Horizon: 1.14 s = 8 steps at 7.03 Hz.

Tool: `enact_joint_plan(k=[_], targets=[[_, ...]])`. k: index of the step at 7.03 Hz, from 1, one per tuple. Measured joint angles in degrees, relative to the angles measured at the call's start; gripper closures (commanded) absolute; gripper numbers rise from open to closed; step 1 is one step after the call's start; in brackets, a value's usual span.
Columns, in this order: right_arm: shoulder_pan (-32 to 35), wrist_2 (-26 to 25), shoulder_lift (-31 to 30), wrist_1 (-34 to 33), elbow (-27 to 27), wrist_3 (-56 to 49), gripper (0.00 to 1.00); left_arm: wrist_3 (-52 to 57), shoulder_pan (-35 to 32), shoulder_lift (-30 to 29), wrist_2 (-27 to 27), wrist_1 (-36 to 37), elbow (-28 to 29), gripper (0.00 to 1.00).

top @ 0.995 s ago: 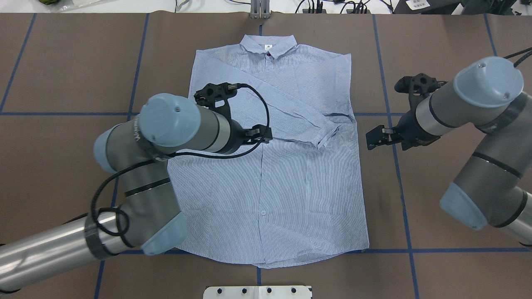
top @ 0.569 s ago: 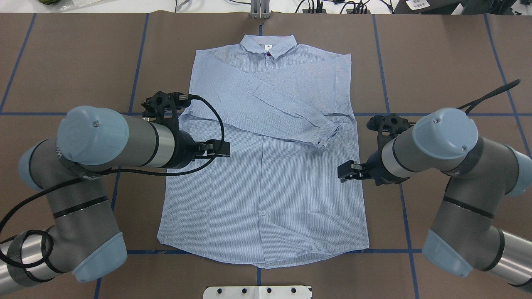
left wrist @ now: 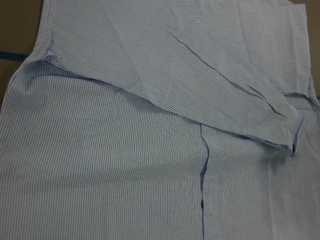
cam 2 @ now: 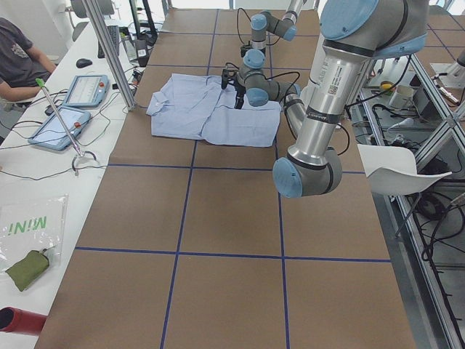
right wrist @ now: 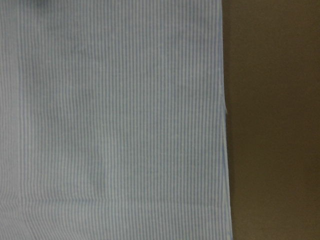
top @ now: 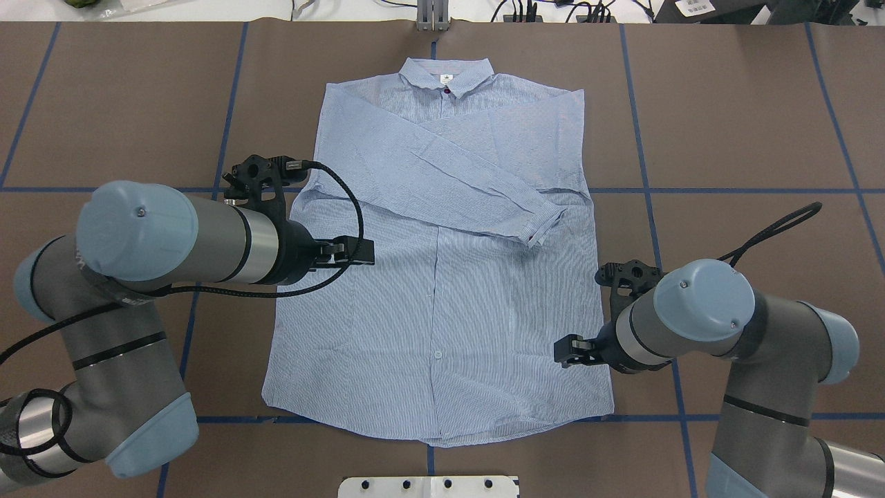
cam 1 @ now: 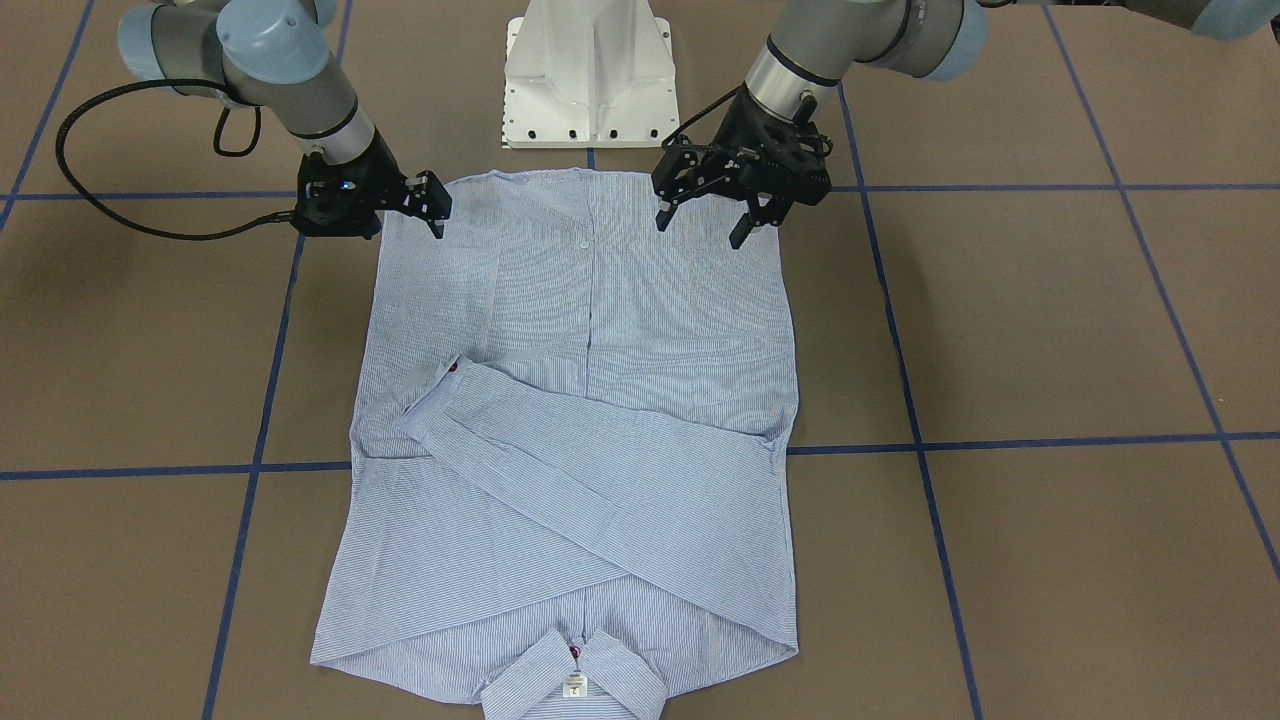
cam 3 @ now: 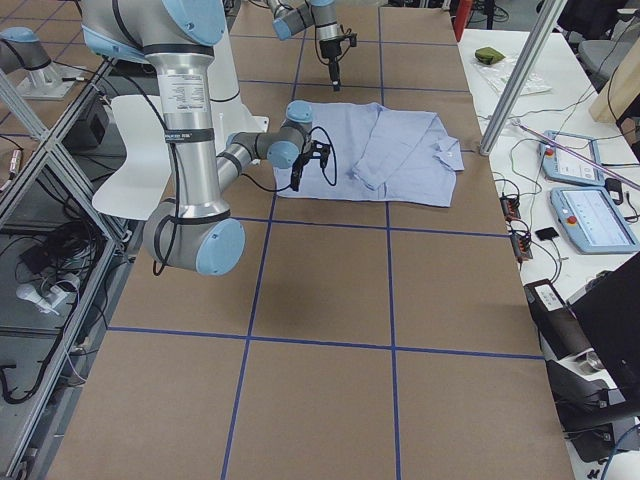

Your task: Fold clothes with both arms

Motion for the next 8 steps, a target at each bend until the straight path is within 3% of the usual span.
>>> enact_joint_plan(k=[8], targets=[[-2.09,2.60,-1.60,-0.68,-0.59,0.03,0.22,0.02,0.01,-0.15,0.27,0.02,0.02,0.00]])
